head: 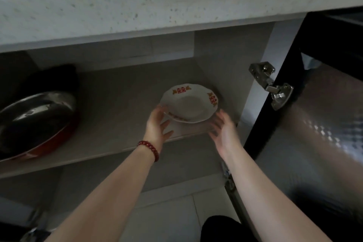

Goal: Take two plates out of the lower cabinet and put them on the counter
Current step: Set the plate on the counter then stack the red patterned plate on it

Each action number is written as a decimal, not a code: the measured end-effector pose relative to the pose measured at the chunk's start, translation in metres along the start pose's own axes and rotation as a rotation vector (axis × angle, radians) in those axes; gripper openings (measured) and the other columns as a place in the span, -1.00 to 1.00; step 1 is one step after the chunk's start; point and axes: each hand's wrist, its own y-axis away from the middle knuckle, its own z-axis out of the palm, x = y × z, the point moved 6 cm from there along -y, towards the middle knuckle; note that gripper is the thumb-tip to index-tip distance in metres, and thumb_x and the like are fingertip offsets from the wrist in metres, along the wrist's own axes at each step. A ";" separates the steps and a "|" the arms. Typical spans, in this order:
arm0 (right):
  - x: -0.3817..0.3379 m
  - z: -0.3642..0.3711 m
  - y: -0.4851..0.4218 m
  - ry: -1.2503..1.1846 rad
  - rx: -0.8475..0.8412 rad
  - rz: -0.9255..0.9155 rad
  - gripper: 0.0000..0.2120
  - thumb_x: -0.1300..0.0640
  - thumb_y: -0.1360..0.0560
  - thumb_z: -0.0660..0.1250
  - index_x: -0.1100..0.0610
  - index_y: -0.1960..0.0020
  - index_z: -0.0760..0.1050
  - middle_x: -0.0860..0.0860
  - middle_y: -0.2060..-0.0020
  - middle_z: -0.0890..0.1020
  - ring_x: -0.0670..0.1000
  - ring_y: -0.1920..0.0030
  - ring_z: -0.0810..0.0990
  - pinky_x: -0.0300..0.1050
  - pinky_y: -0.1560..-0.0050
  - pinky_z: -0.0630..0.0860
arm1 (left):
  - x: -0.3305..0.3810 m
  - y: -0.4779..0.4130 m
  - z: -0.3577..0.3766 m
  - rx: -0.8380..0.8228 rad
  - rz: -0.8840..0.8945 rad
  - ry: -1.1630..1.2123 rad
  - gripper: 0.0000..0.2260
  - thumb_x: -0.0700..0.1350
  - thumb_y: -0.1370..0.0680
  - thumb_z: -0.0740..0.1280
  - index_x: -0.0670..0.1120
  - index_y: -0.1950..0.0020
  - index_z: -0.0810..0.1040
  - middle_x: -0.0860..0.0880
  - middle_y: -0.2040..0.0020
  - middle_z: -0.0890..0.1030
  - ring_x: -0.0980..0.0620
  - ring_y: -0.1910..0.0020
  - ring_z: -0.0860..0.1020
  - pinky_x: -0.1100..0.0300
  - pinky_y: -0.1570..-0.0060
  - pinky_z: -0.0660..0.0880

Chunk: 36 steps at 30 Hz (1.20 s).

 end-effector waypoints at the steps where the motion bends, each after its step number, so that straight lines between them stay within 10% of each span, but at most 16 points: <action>1: 0.001 0.003 -0.003 0.007 -0.015 0.002 -0.80 -0.07 -0.55 0.15 -0.08 -0.08 0.49 -0.07 -0.12 0.55 -0.01 -0.18 0.47 -0.04 -0.16 0.35 | 0.001 -0.003 0.001 -0.001 -0.009 -0.001 -0.53 0.17 -0.47 0.16 0.04 -0.33 0.44 0.03 -0.30 0.40 -0.02 -0.28 0.37 0.00 -0.11 0.33; 27: -0.005 0.000 -0.014 -0.074 0.000 0.011 -0.50 -0.14 -0.59 -0.07 0.08 -0.43 0.23 0.10 -0.37 0.40 0.11 -0.36 0.36 0.13 -0.31 0.26 | -0.002 -0.018 0.005 0.001 -0.040 0.048 -0.58 0.25 -0.48 0.09 0.07 -0.15 0.53 -0.09 -0.31 0.45 -0.07 -0.28 0.41 -0.08 -0.27 0.30; 36: 0.004 -0.012 -0.006 -0.019 0.028 -0.009 -0.51 -0.19 -0.58 -0.09 0.05 -0.31 0.37 0.01 -0.13 0.50 0.03 -0.15 0.45 0.02 -0.15 0.34 | -0.014 0.010 -0.012 -0.026 -0.100 0.107 -0.59 0.25 -0.49 0.08 0.02 -0.09 0.52 -0.12 -0.25 0.52 -0.10 -0.25 0.45 -0.08 -0.30 0.29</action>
